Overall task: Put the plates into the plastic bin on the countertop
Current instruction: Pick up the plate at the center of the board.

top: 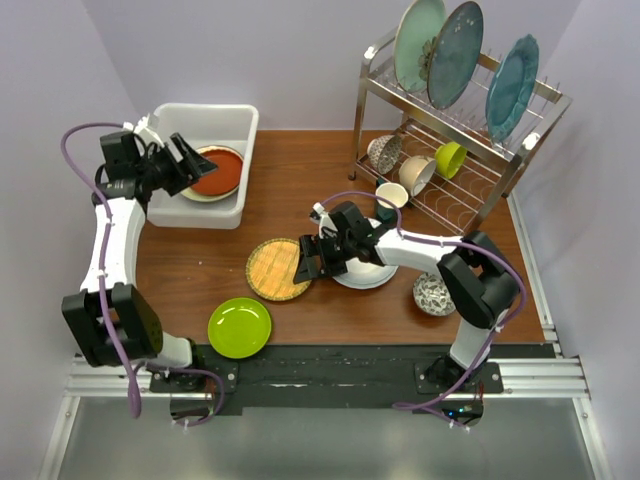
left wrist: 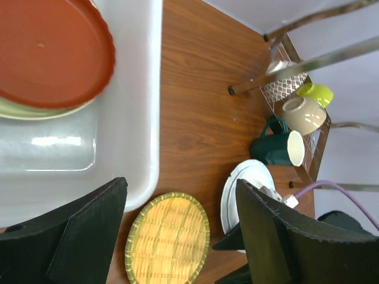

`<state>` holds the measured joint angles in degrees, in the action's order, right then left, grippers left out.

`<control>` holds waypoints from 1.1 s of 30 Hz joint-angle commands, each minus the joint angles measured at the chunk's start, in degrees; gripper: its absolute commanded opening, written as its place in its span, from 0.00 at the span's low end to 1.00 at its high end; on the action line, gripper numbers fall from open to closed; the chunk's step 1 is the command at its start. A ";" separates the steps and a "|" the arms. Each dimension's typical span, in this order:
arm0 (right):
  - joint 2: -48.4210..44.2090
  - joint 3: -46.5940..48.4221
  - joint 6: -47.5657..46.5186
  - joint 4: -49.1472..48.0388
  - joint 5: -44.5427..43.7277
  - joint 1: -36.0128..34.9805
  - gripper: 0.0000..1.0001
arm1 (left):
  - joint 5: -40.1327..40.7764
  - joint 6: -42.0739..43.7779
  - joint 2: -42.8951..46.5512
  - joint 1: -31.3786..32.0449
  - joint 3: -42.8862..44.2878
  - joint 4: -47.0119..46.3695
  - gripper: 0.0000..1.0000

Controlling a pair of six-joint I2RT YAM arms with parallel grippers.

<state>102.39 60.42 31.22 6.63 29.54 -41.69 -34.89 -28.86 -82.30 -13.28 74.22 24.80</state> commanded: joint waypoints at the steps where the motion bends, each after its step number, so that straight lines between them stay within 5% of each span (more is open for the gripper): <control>1: 0.79 1.36 1.03 1.89 -2.82 0.12 0.88 | -1.94 1.18 4.60 2.55 -3.98 -1.95 0.79; 13: 0.79 3.82 2.09 6.46 -14.41 -0.76 0.86 | 1.58 5.48 14.97 5.81 -12.25 2.89 0.79; 26: 4.57 6.28 2.09 6.37 -17.50 -3.31 0.83 | 1.15 5.22 29.65 6.42 -30.08 6.67 0.79; 33: 6.24 7.60 2.09 6.90 -18.38 -4.01 0.83 | 2.29 5.22 29.57 7.48 -33.17 8.42 0.78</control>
<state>107.42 66.94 34.54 11.73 15.94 -46.30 -32.97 -23.53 -52.60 -6.57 41.85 32.38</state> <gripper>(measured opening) 0.832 0.786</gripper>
